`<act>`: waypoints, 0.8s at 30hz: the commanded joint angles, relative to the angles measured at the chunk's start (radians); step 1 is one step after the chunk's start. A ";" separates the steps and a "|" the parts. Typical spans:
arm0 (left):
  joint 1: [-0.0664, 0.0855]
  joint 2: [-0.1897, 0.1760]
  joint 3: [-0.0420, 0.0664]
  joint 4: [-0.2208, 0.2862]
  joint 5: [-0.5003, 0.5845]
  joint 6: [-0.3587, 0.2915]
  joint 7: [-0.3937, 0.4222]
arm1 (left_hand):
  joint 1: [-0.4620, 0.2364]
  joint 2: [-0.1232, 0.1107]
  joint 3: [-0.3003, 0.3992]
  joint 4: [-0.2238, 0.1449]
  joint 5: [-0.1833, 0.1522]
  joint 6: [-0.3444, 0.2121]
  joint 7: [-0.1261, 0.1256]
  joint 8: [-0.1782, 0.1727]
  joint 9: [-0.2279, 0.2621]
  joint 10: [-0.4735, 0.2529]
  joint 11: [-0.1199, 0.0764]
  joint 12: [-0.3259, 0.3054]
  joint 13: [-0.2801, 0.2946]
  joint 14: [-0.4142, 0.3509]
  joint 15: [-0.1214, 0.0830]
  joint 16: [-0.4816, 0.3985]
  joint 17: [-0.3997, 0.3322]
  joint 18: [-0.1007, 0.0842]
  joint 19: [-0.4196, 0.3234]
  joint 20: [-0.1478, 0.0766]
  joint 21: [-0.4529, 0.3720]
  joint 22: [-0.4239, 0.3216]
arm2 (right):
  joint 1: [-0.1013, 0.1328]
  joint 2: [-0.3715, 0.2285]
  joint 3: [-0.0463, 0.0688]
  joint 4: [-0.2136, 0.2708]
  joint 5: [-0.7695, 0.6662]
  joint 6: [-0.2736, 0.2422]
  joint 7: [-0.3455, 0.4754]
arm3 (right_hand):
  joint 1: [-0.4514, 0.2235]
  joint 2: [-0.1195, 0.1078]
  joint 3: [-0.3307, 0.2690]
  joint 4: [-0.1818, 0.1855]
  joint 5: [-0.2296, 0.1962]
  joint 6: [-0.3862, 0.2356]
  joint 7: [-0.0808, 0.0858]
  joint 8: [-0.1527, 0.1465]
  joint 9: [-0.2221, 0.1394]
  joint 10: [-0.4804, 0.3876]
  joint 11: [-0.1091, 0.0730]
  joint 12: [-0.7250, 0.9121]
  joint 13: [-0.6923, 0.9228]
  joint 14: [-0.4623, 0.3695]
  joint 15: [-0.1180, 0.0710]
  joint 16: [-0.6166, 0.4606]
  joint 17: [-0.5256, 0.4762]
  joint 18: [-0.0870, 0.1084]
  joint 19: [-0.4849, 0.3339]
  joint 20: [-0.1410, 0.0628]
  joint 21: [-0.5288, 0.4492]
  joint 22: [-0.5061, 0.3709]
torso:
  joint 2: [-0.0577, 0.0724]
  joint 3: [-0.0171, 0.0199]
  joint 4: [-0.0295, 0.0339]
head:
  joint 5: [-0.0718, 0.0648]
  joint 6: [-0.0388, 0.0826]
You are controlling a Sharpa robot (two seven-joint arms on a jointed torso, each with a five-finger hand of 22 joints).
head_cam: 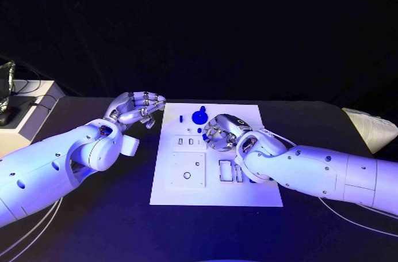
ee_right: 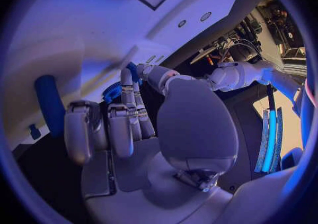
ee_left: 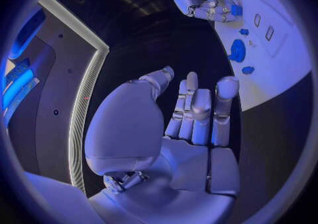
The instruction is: Assemble the parts on the task board
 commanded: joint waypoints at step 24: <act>0.000 0.001 0.001 -0.003 0.001 -0.002 0.005 | 0.007 0.004 0.004 -0.003 0.000 -0.008 0.001 0.000 -0.001 -0.006 -0.001 0.008 0.001 0.006 0.001 0.006 -0.002 0.007 0.006 0.000 0.007 0.002 | -0.005 -0.019 -0.001 0.008 0.253 -0.072 0.130 | 0.000 0.008 0.007 -0.012 0.027 0.013 0.001 0.015 0.015 0.013 0.004 -0.004 -0.036 0.080 0.006 -0.005 0.133 0.016 0.052 0.004 0.000 0.189 | 0.000 -0.0011 0.0010 | 0.001 0.000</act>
